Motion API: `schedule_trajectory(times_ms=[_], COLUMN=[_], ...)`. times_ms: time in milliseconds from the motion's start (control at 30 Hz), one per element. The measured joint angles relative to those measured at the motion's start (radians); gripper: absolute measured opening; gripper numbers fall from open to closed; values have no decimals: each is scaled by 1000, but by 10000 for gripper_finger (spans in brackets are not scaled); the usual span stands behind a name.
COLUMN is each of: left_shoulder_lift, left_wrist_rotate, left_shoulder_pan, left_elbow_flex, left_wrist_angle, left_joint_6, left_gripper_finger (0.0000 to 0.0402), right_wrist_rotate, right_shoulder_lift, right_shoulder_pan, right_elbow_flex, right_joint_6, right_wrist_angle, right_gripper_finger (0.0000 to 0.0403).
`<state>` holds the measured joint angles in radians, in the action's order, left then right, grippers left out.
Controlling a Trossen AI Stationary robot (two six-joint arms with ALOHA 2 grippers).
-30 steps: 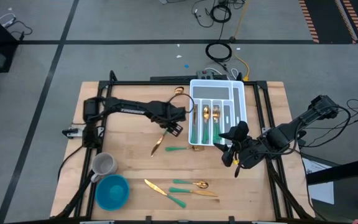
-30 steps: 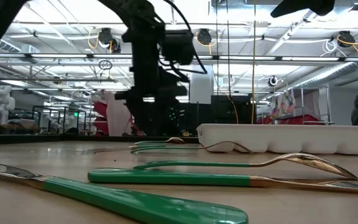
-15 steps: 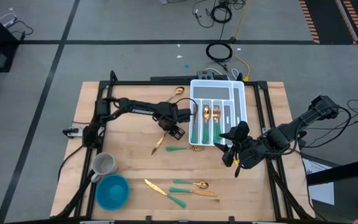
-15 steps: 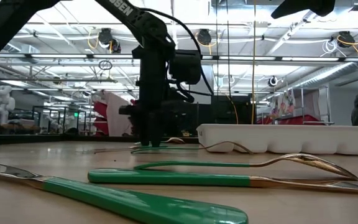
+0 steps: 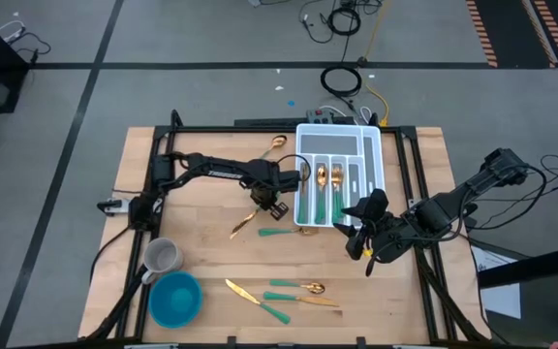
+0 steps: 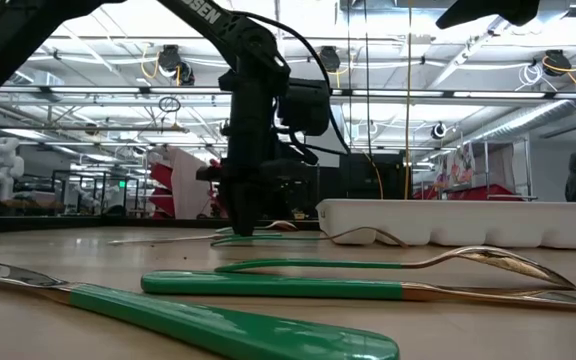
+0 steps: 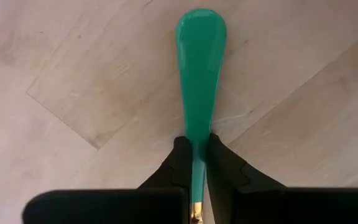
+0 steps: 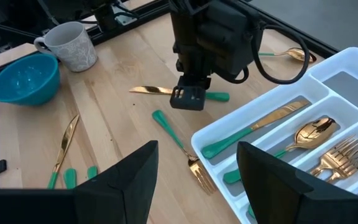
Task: Sort silverware
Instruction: Put the top green table knife into the white cutlery tray
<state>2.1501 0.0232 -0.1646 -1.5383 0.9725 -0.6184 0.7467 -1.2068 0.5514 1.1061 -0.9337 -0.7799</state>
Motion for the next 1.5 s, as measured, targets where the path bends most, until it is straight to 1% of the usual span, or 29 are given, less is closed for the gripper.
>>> schedule_trajectory(times_ms=[100, 167, 200, 467, 567, 667, 767, 833, 900, 967, 1067, 1133, 1233, 1300, 1400, 1500], left_shoulder_lift=[-15, -36, -46, -89, -131, -230, -364, -467, -564, -652, -748, -796, -848, -874, -897, -908], left_wrist_rotate=[1, 2, 1, -16, -15, -28, -52, -83, -116, -156, -245, -292, -329, -341, -343, -352], left_shoulder_pan=[1, 3, 4, 16, 32, 66, 115, 151, 183, 215, 258, 283, 317, 339, 366, 390], left_elbow_flex=[-26, -36, -37, -38, -38, -38, -40, -40, -41, -42, -42, -42, -42, -42, -42, -42], left_wrist_angle=[47, 59, 58, 104, 106, 135, 159, 176, 200, 198, 193, 194, 200, 216, 265, 310], left_joint_6=[-1, -3, -5, -28, -28, -29, -32, -62, -108, -158, -195, -212, -213, -213, -213, -213], left_gripper_finger=[21, 2, 0, 1, 1, 1, 1, 1, 1, 1, 1, 1, 1, 1, 1, 0], right_wrist_rotate=[0, 0, 1, 5, -2, -44, -91, -119, -130, -179, -298, -403, -526, -539, -516, -510], right_shoulder_lift=[0, 0, 0, 0, -10, -45, -86, -116, -154, -203, -305, -385, -506, -586, -689, -765], right_shoulder_pan=[0, 0, 0, 0, -18, -69, -147, -208, -270, -340, -447, -503, -556, -573, -580, -579], right_elbow_flex=[0, 0, 0, 0, 0, 0, 1, 17, 58, 115, 220, 299, 422, 503, 606, 676], right_joint_6=[1, 4, 5, 29, 38, 64, 125, 178, 261, 394, 584, 687, 825, 929, 1120, 1316], right_wrist_angle=[0, 0, 0, -5, -24, -60, -50, -45, -37, -29, 6, 15, 5, -16, -19, 6], right_gripper_finger=[212, 212, 212, 212, 212, 212, 212, 212, 212, 212, 212, 212, 212, 212, 212, 212])
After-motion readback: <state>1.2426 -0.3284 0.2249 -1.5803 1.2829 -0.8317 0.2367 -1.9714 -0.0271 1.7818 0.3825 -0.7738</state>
